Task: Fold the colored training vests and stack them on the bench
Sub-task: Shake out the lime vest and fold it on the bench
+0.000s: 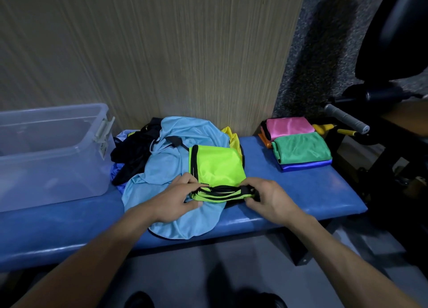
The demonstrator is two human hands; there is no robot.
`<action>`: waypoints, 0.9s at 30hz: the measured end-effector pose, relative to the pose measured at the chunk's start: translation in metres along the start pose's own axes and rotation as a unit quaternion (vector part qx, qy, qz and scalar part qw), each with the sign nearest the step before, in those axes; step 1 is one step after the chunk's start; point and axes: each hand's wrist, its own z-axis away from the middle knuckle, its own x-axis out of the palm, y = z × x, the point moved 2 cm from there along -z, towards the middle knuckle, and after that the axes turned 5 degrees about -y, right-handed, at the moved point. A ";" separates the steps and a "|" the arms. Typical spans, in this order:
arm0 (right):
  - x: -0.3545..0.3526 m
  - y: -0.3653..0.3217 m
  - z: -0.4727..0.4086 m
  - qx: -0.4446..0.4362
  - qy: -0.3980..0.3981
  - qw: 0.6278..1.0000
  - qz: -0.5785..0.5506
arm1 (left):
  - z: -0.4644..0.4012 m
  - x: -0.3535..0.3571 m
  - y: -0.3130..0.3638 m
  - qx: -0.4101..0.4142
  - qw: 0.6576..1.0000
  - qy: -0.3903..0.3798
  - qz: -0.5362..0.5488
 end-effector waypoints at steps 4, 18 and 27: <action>-0.016 0.004 0.008 0.069 -0.057 0.987 -0.136 | 0.000 0.002 0.010 -0.056 0.995 -0.013 0.087; -0.026 -0.001 0.019 0.279 -0.011 0.928 -0.248 | -0.013 0.027 0.061 -0.160 0.979 0.109 0.068; -0.002 -0.002 -0.009 0.302 -0.025 0.941 0.150 | -0.031 0.024 0.065 -0.264 0.959 0.099 -0.038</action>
